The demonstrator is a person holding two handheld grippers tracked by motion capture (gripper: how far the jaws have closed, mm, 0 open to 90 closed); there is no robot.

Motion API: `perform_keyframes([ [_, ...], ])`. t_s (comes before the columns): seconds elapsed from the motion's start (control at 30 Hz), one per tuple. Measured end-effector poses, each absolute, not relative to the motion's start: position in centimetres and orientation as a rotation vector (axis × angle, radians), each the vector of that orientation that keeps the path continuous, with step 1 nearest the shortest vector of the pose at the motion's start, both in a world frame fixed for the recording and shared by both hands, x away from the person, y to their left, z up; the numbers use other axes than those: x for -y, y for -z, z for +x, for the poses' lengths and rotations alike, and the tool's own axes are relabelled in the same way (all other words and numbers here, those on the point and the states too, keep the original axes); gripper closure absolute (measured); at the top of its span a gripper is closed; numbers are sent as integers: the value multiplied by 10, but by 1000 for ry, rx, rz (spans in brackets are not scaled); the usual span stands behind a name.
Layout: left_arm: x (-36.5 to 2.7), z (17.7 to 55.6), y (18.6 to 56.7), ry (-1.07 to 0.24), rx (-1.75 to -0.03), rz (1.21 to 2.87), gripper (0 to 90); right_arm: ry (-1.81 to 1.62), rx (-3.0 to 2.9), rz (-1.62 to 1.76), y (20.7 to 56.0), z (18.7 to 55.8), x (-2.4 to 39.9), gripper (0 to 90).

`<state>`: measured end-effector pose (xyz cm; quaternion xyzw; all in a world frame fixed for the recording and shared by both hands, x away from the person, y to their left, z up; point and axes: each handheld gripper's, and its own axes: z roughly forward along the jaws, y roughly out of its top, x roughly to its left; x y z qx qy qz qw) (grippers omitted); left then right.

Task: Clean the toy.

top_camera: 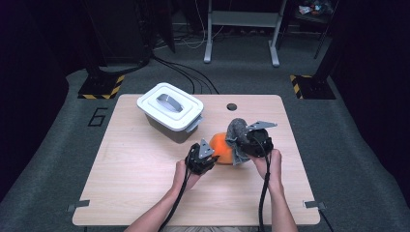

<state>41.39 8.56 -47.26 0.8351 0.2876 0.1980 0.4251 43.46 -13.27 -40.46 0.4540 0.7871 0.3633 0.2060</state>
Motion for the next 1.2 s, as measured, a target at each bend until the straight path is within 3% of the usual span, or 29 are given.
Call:
perform_keyframes([
  [0.23,-83,405,471,-460,-690,2094,755,-990,-2288,1184,403,432,96,663],
  [0.47,-85,408,476,-445,-731,2073,755,-960,-2276,1170,413,436,91,668],
  [1.2,-86,409,480,-433,-739,2059,747,-926,-2191,1315,426,437,135,663],
])
